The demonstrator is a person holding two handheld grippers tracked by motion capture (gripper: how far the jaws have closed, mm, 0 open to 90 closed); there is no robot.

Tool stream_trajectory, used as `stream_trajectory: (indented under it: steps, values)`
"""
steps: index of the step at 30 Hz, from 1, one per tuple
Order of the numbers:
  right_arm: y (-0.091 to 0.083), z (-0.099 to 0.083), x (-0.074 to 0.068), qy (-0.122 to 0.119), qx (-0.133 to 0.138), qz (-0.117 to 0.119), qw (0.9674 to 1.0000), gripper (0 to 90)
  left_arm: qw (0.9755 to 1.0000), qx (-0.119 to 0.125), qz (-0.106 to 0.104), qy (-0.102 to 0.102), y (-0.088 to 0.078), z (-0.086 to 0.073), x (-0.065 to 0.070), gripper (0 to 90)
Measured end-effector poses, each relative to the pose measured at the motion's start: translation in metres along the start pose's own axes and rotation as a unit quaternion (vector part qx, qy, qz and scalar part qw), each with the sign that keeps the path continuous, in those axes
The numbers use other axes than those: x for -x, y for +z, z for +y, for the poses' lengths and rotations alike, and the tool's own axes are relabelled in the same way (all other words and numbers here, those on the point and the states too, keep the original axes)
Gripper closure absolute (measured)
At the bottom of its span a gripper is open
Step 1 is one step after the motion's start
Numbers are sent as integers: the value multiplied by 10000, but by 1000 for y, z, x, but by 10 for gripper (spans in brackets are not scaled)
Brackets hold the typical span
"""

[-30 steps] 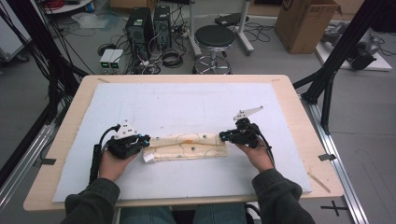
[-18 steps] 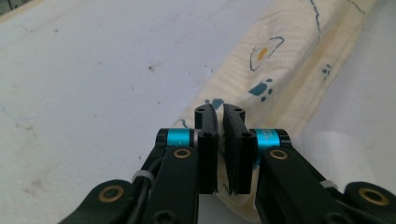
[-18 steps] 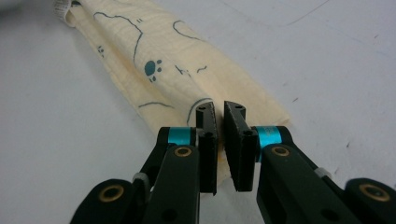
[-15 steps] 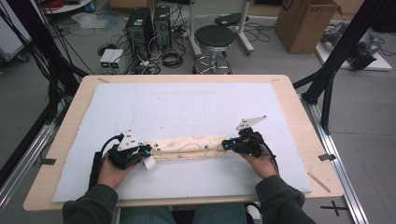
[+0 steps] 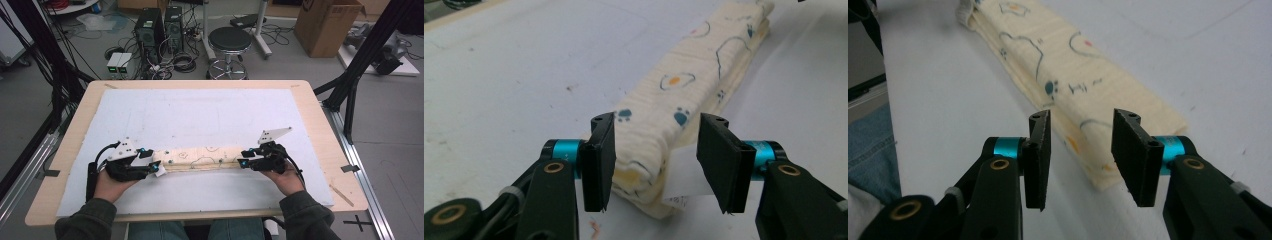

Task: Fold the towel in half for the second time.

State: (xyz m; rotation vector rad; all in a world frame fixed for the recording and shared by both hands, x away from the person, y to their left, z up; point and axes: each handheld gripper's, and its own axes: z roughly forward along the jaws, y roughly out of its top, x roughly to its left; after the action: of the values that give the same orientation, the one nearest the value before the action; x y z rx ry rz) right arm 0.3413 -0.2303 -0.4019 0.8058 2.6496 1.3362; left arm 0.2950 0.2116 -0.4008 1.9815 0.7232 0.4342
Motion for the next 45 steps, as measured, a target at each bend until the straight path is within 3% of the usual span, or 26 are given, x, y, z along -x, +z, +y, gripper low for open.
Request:
stream_trajectory:
  steps: [4, 8, 10, 13, 18, 23, 35, 38, 40, 43, 45]
  values:
    - [1, 13, 0, -22, 164, 12, 9999, 601, 10000, 40, -28, -4, 7, 9, -3, 591]
    - [13, 23, 3, 31, 140, 49, 9999, 688, 9997, -236, 3, 14, 27, 12, -1, 778]
    - [22, 24, 7, 158, 86, 86, 9998, 697, 9992, -396, -35, 9, 36, 12, 1, 823]
    - [35, 22, 11, 221, -59, 85, 9997, 735, 9984, -556, -140, 20, 47, 9, 3, 826]
    - [45, 13, 9, 271, -390, 139, 9988, 753, 9943, -1036, -187, 173, 51, 1, 8, 791]
    - [47, -2, 6, 279, -536, 57, 9982, 757, 9930, -1147, -135, 253, 49, -8, 11, 776]
    - [38, -16, -3, 104, -378, -46, 9992, 730, 9943, -1032, -50, 276, 46, -15, 12, 763]
    - [38, -12, -4, 91, -399, -16, 9992, 691, 9956, -890, -31, 289, 42, -13, 12, 726]
    - [34, -5, -8, -46, -217, -3, 9998, 684, 9971, -712, -11, 259, 36, -10, 11, 711]
    - [30, 7, -7, -168, -90, -169, 9997, 654, 9986, -485, 207, 98, 33, -5, 7, 574]
    - [31, 13, -2, -169, -116, -257, 9995, 636, 9988, -473, 146, 22, 34, -5, 4, 557]
